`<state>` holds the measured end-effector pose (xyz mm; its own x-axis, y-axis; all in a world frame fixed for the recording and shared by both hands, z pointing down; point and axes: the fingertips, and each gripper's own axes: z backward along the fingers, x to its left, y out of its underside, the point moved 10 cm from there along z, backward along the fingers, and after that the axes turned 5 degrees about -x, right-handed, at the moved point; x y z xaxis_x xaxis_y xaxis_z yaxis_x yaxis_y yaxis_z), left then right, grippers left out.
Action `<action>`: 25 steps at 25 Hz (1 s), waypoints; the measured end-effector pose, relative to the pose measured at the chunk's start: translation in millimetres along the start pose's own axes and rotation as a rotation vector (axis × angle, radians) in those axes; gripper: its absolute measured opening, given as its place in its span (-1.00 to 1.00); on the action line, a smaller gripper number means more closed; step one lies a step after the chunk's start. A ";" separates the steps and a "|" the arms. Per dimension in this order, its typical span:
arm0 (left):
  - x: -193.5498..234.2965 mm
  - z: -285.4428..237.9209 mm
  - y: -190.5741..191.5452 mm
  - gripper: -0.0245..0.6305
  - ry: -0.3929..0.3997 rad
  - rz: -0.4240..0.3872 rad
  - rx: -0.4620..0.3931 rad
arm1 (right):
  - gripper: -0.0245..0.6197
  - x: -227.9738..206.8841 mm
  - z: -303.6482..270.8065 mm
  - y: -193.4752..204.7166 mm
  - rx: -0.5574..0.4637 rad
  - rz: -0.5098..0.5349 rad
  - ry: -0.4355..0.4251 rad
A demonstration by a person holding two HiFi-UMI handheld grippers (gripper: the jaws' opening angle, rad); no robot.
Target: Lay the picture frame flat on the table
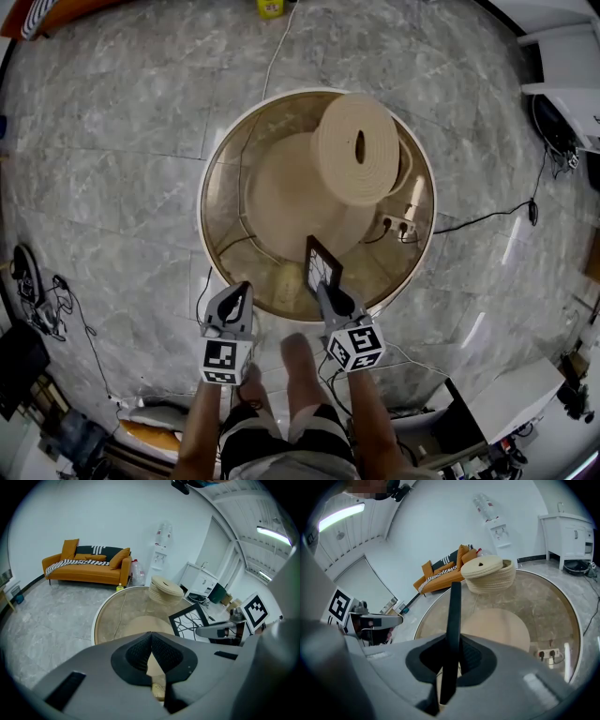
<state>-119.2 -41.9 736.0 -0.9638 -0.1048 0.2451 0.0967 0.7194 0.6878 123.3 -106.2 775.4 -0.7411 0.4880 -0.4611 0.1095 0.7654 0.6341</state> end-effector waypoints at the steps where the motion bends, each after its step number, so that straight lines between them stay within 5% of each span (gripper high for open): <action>1: -0.1 -1.1 0.3 -0.87 0.001 0.001 0.002 | -0.82 -1.9 -1.5 -0.7 -0.003 -0.006 0.000; 25: -8.9 -16.6 0.7 -0.87 -0.004 0.017 0.004 | -0.74 -42.7 -23.4 -5.6 -0.014 -0.026 0.082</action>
<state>-106.4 -51.9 745.7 -0.9629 -0.0899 0.2546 0.1124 0.7239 0.6807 138.8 -141.2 806.0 -0.7951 0.4318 -0.4258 0.0808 0.7713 0.6313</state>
